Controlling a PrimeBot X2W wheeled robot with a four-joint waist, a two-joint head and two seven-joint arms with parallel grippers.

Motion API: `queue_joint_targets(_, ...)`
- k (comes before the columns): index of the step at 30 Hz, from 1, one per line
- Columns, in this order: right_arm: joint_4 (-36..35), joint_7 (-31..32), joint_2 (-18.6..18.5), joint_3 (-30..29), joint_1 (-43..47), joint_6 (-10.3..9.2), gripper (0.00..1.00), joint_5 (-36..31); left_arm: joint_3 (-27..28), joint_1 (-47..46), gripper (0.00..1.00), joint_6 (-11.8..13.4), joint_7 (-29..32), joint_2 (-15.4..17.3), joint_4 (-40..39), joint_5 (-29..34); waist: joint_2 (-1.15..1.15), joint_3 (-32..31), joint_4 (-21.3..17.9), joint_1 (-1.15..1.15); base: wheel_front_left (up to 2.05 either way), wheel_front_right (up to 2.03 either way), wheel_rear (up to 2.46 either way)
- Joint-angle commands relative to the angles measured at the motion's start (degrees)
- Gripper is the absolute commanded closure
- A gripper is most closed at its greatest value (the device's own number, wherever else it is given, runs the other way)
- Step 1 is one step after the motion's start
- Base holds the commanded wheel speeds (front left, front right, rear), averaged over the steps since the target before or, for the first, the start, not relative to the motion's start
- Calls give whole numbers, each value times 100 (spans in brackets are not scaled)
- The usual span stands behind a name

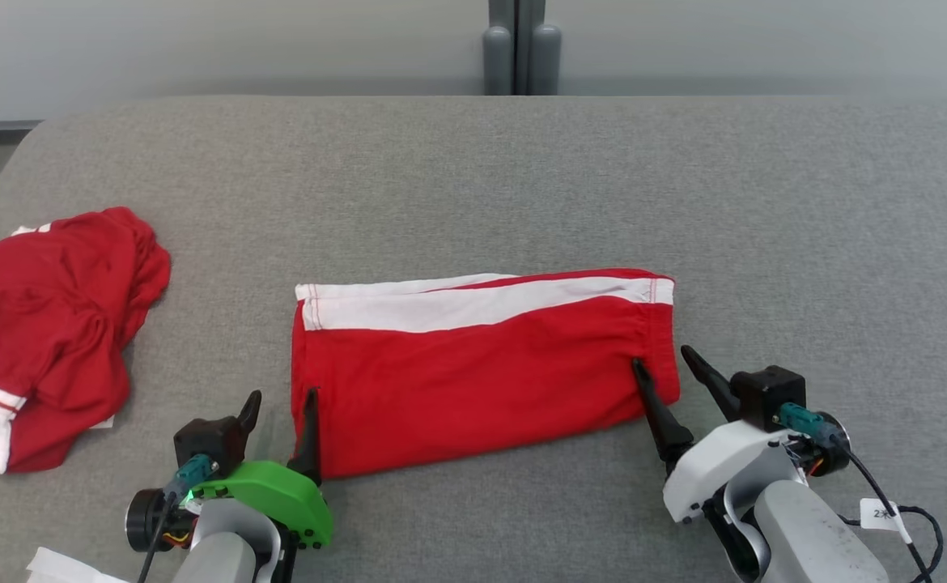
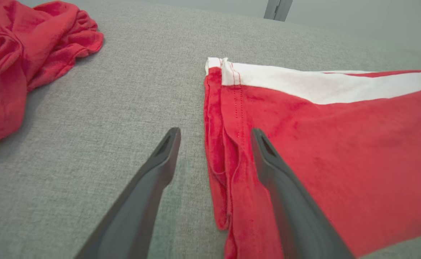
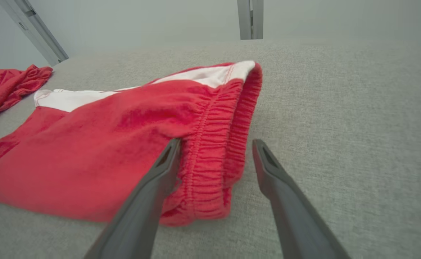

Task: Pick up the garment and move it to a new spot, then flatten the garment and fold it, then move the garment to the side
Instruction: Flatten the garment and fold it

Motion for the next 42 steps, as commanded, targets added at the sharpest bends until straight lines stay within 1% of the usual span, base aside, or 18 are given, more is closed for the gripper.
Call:
queue_joint_targets(1,196,-27,-25,5,-70,-6,0,56,54,90,0,-53,6,-24,-37,94,0,86,181,0,0,0,0)
queue_joint_targets(4,684,-27,-25,80,-194,-7,0,424,145,90,0,-137,6,-49,-67,199,0,135,275,0,0,0,0)
queue_joint_targets(8,1129,-6,-23,345,-224,-6,0,966,262,112,0,-205,6,-85,-97,341,0,193,332,0,0,0,0)
queue_joint_targets(9,1165,10,-18,429,-216,-7,4,1130,285,122,0,-222,6,-94,-105,375,0,205,337,0,0,0,0)
queue_joint_targets(10,1190,19,-6,515,-202,-6,46,1313,316,129,0,-240,6,-104,-111,403,0,218,338,0,0,0,0)
queue_joint_targets(11,1223,23,-2,599,-194,-5,58,1419,342,134,0,-243,6,-110,-115,435,0,227,335,0,0,0,0)
queue_joint_targets(12,1245,27,4,689,-189,-3,94,1556,376,139,0,-256,6,-116,-116,457,0,238,326,0,0,0,0)
queue_joint_targets(13,1262,27,9,712,-193,-3,100,1681,400,144,0,-270,6,-121,-115,481,0,246,316,0,0,0,0)
queue_joint_targets(17,1225,20,-9,546,-228,-4,100,1943,489,149,0,-303,6,-142,-136,565,0,266,250,0,0,0,0)
queue_joint_targets(19,1169,9,-23,304,-219,-9,100,1968,535,155,0,-325,6,-151,-163,614,0,259,199,0,0,0,0)
queue_joint_targets(22,1093,-3,-75,-181,-158,-14,100,1773,587,190,0,-342,6,-176,-188,690,0,227,95,0,0,0,0)
queue_joint_targets(23,1059,-13,-56,-517,-107,-14,100,1566,611,221,0,-342,6,-191,-192,725,0,199,15,0,0,0,0)
queue_joint_targets(27,895,-15,-45,-1371,-22,-13,100,949,634,266,0,-364,6,-222,-205,783,0,139,-162,0,0,0,0)
queue_joint_targets(28,750,-16,-31,-1778,5,-9,100,570,635,292,0,-371,6,-233,-215,793,0,111,-243,0,0,0,0)
queue_joint_targets(31,486,-16,-20,-2078,11,-8,100,136,639,343,0,-380,6,-248,-203,819,0,53,-349,0,0,0,0)
queue_joint_targets(34,214,-16,-24,-2009,-57,-8,100,6,625,366,0,-386,6,-268,-184,833,0,6,-412,0,0,0,0)
queue_joint_targets(36,2,-16,-18,-1735,-132,-7,100,32,606,363,0,-388,6,-280,-168,825,0,-15,-424,0,0,0,0)
queue_joint_targets(42,-492,-16,-20,-375,-245,-6,100,491,493,359,0,-386,6,-289,-96,759,0,-90,-282,0,0,0,0)
